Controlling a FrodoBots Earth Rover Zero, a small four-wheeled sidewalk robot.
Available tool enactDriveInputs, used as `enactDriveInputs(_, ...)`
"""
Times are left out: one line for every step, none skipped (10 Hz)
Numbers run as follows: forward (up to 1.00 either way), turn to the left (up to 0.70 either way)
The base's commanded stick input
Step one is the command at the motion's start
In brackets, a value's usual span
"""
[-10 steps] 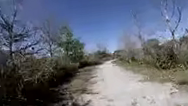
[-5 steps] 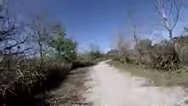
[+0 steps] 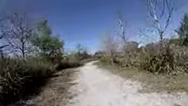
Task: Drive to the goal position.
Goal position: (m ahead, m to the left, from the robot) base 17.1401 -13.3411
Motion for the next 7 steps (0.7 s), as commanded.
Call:
enactDriveInputs(0.70,0.00)
enactDriveInputs(0.70,0.00)
enactDriveInputs(0.70,0.00)
enactDriveInputs(0.70,0.00)
enactDriveInputs(0.70,0.01)
enactDriveInputs(0.70,0.04)
enactDriveInputs(0.70,0.14)
